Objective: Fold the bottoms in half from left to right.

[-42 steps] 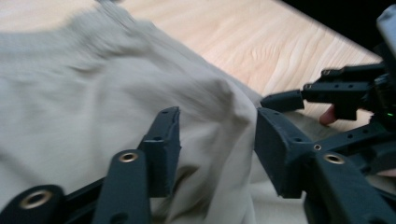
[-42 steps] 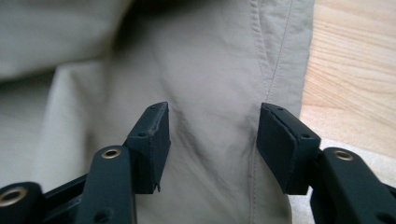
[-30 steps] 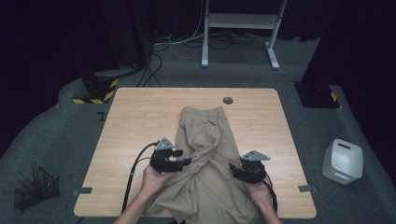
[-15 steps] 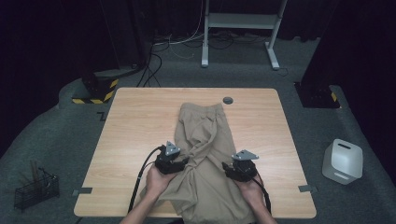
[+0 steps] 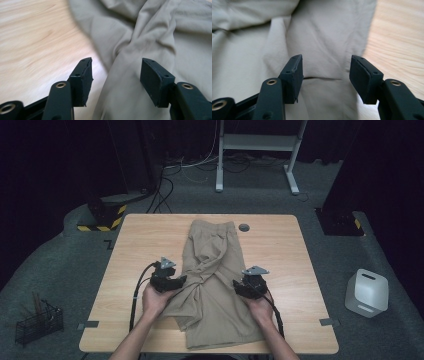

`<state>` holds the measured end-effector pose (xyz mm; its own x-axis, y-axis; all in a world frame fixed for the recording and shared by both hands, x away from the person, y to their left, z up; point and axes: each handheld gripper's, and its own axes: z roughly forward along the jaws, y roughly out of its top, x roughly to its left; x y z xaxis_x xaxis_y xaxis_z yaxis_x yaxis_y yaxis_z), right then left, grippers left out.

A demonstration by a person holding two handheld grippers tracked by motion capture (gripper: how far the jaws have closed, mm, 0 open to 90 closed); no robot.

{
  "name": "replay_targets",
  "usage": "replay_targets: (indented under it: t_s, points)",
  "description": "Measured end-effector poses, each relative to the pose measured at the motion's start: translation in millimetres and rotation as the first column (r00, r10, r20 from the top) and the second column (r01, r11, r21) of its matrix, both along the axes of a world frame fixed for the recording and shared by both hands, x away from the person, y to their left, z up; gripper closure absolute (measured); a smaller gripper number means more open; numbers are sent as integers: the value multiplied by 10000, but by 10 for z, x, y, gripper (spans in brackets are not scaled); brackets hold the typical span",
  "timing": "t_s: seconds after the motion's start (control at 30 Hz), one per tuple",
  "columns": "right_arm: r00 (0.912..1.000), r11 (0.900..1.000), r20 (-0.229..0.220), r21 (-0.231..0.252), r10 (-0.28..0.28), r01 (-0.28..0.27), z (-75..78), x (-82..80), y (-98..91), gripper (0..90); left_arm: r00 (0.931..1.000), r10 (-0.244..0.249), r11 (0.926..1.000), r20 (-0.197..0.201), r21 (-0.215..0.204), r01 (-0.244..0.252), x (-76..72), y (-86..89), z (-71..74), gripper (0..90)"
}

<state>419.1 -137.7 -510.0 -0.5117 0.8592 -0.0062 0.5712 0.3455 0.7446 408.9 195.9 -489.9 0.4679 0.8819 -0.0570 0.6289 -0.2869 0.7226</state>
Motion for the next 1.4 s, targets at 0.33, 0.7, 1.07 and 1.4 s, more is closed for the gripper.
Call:
replay_targets:
  t_s: [0.33,0.7,1.07,1.4]
  points:
    - [9988,9990,-322,-256,358,-366,-92,-307,-151,465,9960,456,9989,-769,139,-447,-169,94,-234,434]
    - [9999,9997,-41,-177,139,-139,-131,-181,-3,471,9950,909,9942,-423,608,-883,34,88,-220,851]
    - [9997,9998,-209,-175,129,-132,-104,-165,-20,501,9920,-1227,9915,290,-408,1238,-369,-351,116,875]
    - [9954,9951,93,-291,951,-948,2,-513,-180,502,9948,-1004,9932,-146,577,1011,-187,-567,-207,876]
